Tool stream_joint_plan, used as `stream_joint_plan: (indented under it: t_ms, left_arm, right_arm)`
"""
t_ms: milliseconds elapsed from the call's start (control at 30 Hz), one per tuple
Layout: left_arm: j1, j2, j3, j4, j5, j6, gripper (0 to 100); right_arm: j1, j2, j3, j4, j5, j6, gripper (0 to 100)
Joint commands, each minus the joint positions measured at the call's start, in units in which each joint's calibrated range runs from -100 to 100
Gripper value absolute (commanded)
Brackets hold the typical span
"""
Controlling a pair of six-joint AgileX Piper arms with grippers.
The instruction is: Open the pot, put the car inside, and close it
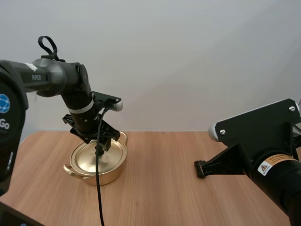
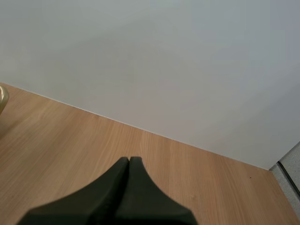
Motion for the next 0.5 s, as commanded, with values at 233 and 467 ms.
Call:
stream_joint_plan:
  t_ms: [233,467]
  left_arm:
    - [0.00,3.9,0.0,0.1,-1.3,0.2,90]
    - [0.00,3.9,0.0,0.1,-2.5,0.2,69]
  right_arm:
    - [0.0,0.0,0.0,0.0,0.1,0.0,0]
    - [0.0,0.0,0.0,0.0,0.1,0.0,0]
